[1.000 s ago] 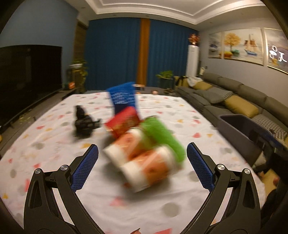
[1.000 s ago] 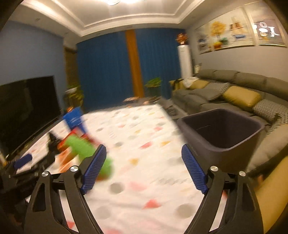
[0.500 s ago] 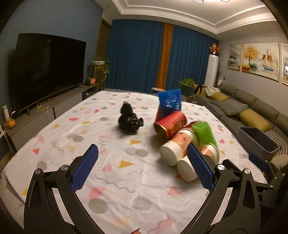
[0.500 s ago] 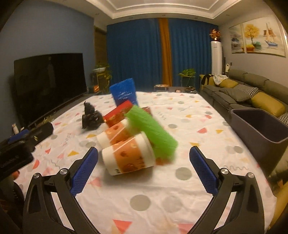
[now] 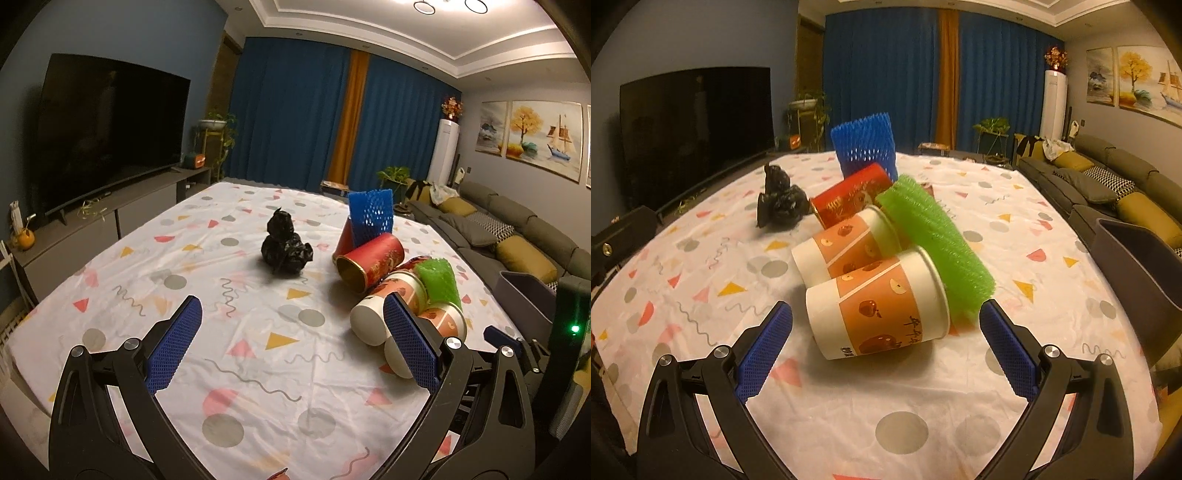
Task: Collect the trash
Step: 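Move both open tools back over the cups and foam nets on the table, then grasp the white-and-orange paper cup with the right tool and lift it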
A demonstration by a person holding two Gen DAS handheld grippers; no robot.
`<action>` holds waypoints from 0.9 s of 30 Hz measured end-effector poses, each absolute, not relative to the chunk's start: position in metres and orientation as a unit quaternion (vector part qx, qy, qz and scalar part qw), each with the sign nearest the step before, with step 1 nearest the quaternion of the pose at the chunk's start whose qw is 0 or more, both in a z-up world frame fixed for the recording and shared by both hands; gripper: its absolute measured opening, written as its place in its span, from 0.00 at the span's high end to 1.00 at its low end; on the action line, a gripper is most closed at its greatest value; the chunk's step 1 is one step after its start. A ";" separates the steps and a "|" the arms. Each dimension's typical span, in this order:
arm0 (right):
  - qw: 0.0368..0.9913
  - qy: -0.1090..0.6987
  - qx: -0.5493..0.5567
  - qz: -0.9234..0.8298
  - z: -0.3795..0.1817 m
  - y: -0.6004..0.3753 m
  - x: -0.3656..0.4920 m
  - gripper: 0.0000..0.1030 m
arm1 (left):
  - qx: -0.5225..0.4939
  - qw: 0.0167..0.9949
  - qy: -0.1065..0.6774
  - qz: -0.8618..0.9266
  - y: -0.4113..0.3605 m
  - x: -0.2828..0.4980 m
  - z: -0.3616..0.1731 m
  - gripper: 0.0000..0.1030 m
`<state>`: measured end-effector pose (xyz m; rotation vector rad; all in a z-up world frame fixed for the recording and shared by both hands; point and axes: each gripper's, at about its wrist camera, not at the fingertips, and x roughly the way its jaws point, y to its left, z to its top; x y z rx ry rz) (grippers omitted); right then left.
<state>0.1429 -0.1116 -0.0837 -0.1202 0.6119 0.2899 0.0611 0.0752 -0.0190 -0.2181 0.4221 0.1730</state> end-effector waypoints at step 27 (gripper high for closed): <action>0.922 0.351 -0.069 0.150 -0.092 -0.106 0.163 0.17 | -0.111 0.963 0.233 0.076 0.073 0.071 -0.028 0.06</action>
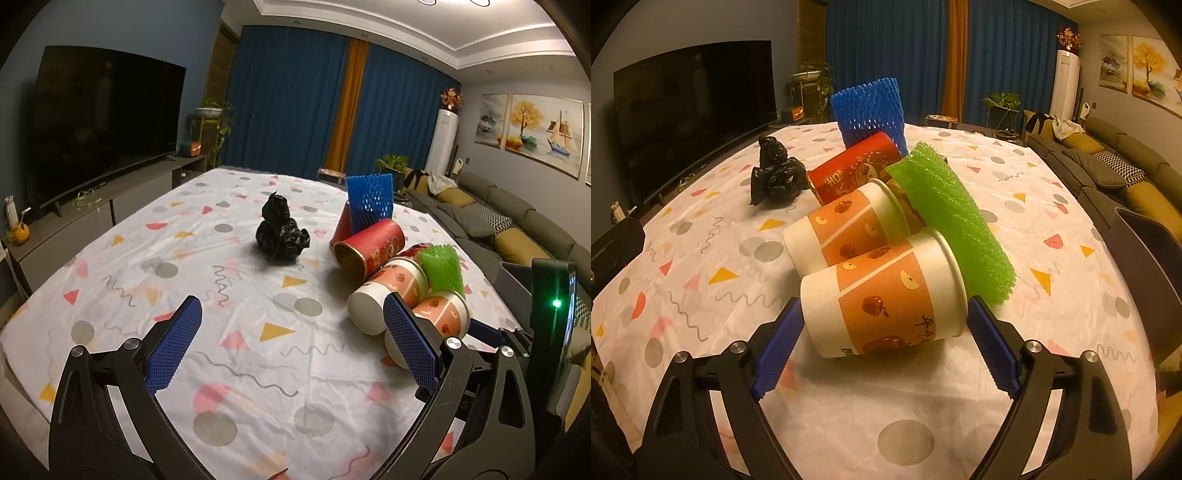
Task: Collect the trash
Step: 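Grasp the white-and-orange paper cup with the right tool and lift it, then hold the paper cup in the right tool while the left tool grasps the green foam net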
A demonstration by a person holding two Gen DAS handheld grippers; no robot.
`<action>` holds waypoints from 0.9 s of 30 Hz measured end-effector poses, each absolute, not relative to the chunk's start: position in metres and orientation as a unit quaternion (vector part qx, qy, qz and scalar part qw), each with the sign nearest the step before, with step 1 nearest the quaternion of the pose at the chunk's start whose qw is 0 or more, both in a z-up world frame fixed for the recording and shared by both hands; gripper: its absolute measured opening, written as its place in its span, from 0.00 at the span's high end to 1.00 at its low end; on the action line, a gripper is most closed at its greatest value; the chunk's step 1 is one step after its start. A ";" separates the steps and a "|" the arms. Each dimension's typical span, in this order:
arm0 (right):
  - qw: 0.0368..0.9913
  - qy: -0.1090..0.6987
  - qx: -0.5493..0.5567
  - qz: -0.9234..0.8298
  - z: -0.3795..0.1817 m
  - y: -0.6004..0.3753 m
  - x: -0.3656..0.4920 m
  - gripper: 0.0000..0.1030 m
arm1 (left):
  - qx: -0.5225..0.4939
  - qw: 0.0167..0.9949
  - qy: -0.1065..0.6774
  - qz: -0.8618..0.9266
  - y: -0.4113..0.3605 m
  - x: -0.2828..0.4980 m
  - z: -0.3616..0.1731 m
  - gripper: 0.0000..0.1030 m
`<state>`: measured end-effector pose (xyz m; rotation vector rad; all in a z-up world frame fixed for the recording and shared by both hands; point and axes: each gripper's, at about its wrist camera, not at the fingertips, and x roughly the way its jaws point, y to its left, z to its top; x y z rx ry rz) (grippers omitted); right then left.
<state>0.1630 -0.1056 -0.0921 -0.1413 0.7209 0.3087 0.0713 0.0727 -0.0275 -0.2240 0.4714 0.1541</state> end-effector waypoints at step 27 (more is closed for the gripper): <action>0.950 0.292 0.006 0.113 -0.068 -0.183 0.118 0.18 | -0.100 0.942 0.311 -0.080 0.027 0.157 -0.055 0.06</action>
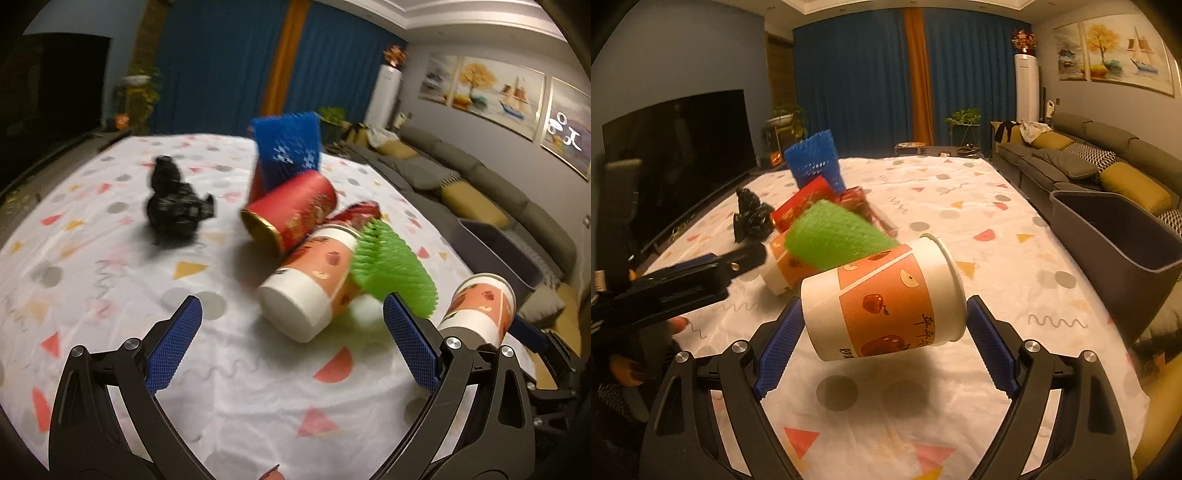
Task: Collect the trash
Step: 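Hold the paper cup in the right tool while the left tool grasps the green foam net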
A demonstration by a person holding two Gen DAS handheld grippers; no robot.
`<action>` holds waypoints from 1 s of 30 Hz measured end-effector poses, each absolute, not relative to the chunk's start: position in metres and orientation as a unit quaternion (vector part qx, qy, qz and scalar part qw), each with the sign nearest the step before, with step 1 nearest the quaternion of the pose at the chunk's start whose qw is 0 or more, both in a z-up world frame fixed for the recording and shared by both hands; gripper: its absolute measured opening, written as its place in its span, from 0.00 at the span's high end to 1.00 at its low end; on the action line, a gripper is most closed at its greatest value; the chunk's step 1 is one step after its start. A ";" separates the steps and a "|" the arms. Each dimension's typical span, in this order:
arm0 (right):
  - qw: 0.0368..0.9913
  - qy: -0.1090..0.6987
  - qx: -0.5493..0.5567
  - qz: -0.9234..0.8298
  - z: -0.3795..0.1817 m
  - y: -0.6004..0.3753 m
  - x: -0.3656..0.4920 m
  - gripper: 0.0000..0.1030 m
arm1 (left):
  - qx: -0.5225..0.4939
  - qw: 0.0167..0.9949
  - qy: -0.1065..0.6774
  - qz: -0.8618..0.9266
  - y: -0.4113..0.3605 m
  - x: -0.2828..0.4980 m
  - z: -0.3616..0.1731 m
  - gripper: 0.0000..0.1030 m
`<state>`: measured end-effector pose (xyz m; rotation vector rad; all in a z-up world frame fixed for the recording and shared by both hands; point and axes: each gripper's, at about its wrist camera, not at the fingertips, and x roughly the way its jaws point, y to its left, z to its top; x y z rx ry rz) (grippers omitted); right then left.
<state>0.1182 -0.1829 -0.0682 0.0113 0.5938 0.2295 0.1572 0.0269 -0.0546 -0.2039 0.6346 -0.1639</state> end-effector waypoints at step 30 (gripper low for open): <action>0.959 0.265 0.049 0.083 -0.055 -0.221 0.105 0.18 | -0.124 0.910 0.357 -0.173 0.004 0.138 -0.076 0.38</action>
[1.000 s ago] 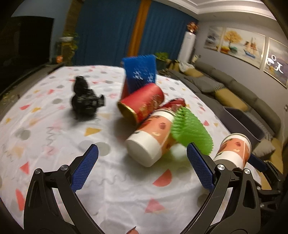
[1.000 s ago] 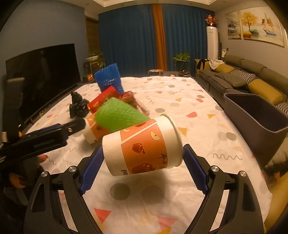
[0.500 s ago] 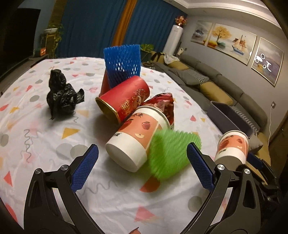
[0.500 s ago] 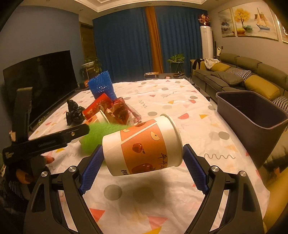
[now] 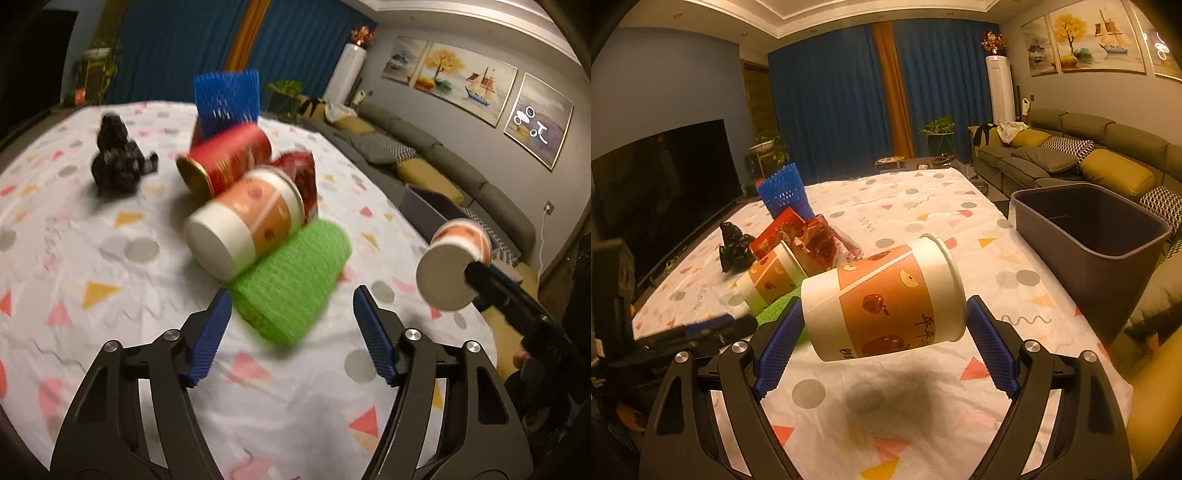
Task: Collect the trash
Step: 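Hold the paper cup in the right tool while the left tool grasps the green foam net, then carry the paper cup and green foam net over the grey bin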
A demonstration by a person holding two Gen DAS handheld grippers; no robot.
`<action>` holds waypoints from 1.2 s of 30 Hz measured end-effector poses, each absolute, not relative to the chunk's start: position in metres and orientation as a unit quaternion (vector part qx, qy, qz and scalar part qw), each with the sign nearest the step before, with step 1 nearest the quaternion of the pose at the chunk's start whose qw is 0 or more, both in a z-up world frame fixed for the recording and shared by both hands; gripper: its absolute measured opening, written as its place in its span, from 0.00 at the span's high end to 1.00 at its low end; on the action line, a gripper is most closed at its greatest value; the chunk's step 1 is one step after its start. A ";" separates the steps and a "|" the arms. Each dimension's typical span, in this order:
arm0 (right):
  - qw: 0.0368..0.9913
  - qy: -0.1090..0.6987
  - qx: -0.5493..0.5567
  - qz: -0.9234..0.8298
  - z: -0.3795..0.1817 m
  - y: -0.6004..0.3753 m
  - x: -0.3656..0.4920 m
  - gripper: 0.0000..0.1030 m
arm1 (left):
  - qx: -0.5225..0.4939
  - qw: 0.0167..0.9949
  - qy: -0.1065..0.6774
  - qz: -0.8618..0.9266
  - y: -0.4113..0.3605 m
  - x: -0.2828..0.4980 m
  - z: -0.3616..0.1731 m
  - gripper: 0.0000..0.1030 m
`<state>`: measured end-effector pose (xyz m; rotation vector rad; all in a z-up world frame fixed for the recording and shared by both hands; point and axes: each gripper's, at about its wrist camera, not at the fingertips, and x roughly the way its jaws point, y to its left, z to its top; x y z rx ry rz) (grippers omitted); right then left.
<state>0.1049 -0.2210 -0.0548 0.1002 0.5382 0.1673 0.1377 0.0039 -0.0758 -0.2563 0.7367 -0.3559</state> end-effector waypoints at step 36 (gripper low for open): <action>0.968 0.235 0.059 0.058 -0.037 -0.249 0.098 0.18 | -0.108 0.919 0.298 -0.233 -0.047 0.137 -0.020 0.97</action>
